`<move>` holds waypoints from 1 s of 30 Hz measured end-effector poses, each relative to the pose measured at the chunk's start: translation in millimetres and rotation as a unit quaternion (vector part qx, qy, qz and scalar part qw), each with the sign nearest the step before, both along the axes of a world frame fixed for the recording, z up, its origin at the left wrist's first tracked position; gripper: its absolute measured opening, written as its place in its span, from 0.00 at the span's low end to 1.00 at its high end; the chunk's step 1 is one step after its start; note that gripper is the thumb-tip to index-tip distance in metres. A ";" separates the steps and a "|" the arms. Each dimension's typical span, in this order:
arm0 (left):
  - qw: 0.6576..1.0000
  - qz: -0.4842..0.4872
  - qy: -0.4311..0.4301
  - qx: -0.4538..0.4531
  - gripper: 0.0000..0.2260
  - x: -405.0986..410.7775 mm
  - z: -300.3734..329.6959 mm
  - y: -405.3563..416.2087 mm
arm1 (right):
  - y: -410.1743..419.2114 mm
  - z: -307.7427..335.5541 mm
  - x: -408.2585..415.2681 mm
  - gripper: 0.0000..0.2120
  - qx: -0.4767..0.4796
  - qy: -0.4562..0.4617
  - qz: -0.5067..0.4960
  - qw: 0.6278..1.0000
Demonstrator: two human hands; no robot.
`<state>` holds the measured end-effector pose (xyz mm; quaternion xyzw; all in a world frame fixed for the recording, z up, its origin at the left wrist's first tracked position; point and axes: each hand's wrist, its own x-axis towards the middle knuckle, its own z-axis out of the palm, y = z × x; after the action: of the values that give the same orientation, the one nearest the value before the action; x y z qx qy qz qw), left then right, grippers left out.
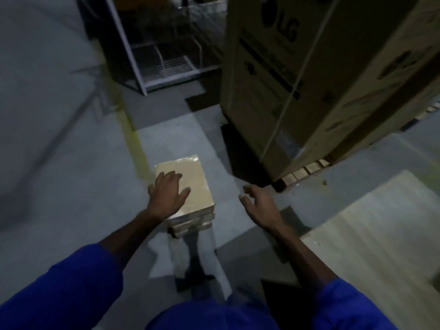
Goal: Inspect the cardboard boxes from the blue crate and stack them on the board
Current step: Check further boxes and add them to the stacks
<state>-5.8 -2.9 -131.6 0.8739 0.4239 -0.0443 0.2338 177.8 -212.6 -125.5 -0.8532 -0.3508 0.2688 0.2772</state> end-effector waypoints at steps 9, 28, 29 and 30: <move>0.981 0.154 0.035 -0.111 0.27 -15.8 -43.6 59.1 | 101.3 -84.4 18.8 0.22 -0.076 0.078 0.080 0.991; 0.917 0.307 0.001 -0.255 0.30 5.9 -295.9 140.0 | 235.6 -283.1 63.0 0.30 -0.169 0.153 0.073 0.971; 0.916 0.309 -0.003 -0.257 0.32 1.8 -310.3 143.4 | 238.3 -290.4 61.4 0.30 -0.166 0.160 0.063 0.971; 0.912 0.320 -0.011 -0.258 0.34 4.6 -309.3 145.8 | 240.0 -297.8 60.2 0.30 -0.168 0.171 0.053 0.969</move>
<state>-1.2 143.0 -440.9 0.6012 0.6517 -0.0655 0.4577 238.0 27.4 -423.3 -0.8090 -0.2931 0.4800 0.1709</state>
